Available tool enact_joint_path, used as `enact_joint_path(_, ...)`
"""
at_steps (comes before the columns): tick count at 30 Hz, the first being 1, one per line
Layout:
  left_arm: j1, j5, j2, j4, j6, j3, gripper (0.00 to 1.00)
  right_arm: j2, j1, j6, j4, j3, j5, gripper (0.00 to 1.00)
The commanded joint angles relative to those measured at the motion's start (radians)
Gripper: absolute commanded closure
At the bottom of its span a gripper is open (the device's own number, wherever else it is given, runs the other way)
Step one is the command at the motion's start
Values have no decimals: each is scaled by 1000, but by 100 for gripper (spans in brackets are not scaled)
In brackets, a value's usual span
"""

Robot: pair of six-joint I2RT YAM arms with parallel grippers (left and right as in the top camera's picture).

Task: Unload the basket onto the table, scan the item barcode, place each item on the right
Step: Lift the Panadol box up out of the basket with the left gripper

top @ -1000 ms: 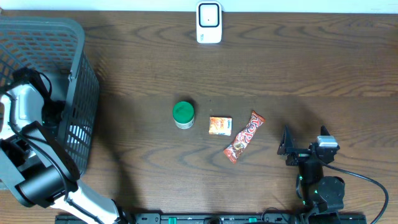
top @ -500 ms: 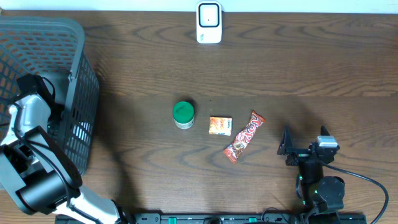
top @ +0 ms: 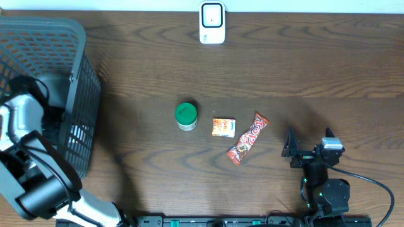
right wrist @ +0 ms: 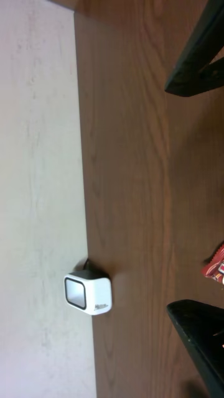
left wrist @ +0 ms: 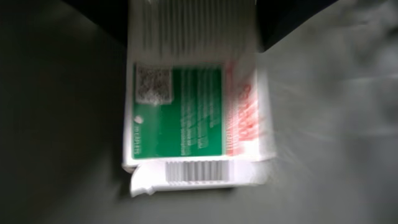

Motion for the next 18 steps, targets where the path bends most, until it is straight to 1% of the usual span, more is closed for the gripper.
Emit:
enact_joint_path(1, 39, -6, -144, -52, 19, 145, 43, -3, 8, -5, -4, -1, 2, 1)
enact_joint_path(5, 57, 21, -273, -73, 19, 219, 43, -3, 8, -5, -4, -1, 2, 1)
enact_joint_path(10, 56, 35, -432, -70, 21, 242, 43, -3, 8, -5, -4, -1, 2, 1)
enact_joint_path(11, 56, 27, -447, -71, 24, 242, 36, -3, 8, -5, -4, -1, 2, 1)
enact_joint_path(12, 55, 19, -451, -80, 23, 242, 26, -3, 8, -5, -4, -1, 2, 1)
enact_joint_path(13, 56, 19, -448, -93, 23, 242, 20, -3, 8, -6, -4, -1, 2, 1)
enact_joint_path(15, 55, 19, -424, -134, 23, 236, 14, -3, 8, -5, -4, -1, 2, 1)
enact_joint_path(18, 55, 19, -364, -179, 23, 205, 11, -3, 8, -5, -4, -1, 2, 1)
